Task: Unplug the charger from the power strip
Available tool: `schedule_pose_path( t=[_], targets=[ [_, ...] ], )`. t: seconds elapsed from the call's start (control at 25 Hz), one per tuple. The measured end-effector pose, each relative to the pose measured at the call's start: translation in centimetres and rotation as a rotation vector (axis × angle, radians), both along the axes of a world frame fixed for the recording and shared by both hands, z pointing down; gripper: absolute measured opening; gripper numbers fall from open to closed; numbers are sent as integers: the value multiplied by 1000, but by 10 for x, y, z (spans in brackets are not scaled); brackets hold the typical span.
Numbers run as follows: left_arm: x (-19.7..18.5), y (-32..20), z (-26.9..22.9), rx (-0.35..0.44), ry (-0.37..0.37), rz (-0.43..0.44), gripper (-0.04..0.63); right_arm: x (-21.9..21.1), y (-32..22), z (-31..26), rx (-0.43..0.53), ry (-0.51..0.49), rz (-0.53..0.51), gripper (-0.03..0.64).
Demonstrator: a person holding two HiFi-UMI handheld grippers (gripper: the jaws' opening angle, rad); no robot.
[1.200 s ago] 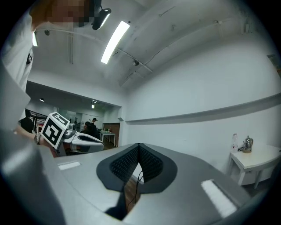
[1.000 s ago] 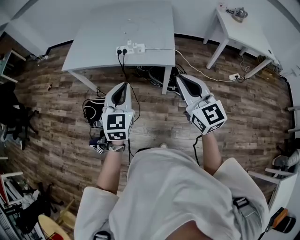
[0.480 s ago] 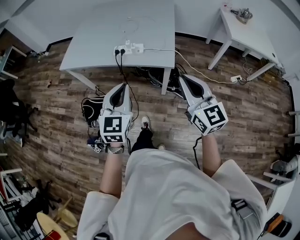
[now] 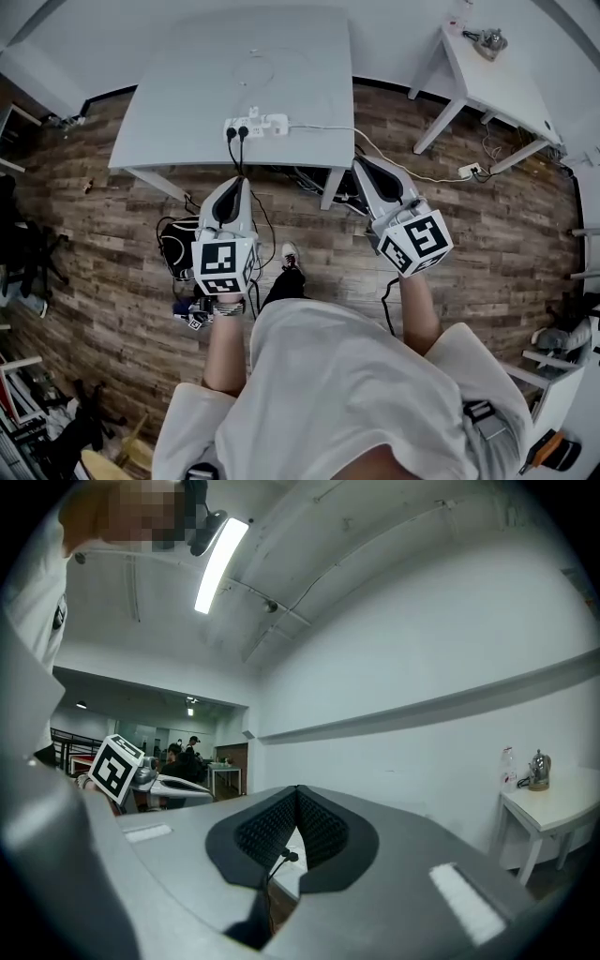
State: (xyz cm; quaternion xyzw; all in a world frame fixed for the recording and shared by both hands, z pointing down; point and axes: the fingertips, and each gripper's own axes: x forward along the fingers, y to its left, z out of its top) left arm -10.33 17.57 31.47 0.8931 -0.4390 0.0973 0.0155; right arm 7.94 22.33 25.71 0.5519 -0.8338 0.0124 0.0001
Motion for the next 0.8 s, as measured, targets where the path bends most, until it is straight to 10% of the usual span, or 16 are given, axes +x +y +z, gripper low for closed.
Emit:
schedule_pose_path(
  t=[0.8],
  targets=[
    [-8, -179, 15, -38, -2, 54, 2, -30, -191, 14, -21, -17, -27, 2]
  ],
)
